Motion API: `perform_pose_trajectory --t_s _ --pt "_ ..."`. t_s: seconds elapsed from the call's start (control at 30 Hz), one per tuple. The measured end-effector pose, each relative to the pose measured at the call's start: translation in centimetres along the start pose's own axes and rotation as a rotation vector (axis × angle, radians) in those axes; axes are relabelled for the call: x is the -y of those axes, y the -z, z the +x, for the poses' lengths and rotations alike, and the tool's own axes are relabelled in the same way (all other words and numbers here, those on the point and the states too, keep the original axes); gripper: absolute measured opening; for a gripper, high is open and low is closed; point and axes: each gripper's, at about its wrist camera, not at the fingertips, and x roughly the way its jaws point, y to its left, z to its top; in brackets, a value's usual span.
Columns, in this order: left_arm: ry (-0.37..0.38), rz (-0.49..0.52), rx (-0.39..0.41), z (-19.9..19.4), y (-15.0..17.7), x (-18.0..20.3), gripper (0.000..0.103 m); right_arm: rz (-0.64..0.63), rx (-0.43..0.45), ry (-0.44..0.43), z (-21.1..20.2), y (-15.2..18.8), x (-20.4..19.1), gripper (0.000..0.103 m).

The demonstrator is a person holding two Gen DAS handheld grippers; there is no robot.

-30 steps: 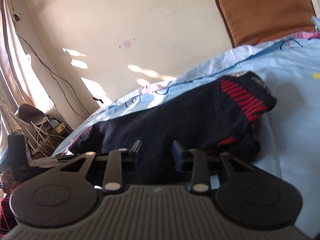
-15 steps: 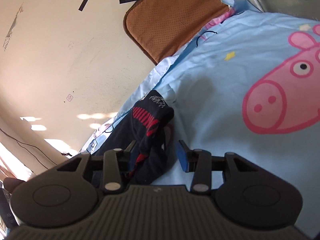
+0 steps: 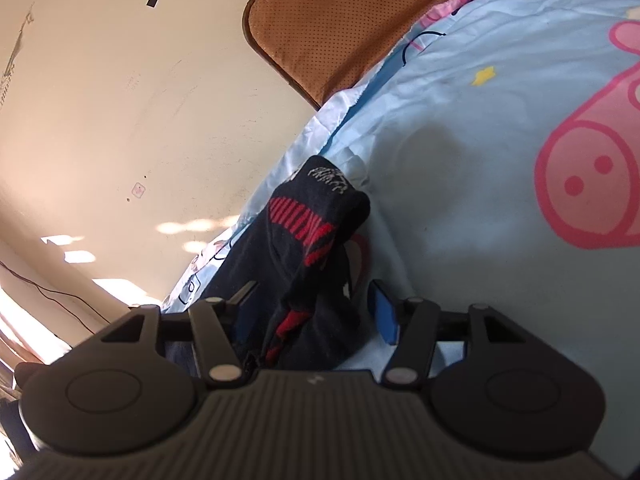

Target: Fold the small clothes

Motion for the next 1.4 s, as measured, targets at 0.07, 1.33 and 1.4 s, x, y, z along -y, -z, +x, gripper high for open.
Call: perform_pose_trajectory --t_s 0.07,1.33,1.4 --pt "-0.005 0.008 0.033 -0.07 0.48 0.08 0.065 -0.054 0.025 0.010 0.07 0.56 -0.33 0.061" --pt "0.011 -0.010 0.070 -0.65 0.77 -0.42 0.077 -0.042 0.060 -0.012 -0.32 0.54 0.04 0.063" --pt "0.020 -0.014 0.073 -0.69 0.79 -0.53 0.081 -0.044 0.059 -0.011 -0.30 0.52 0.03 0.064"
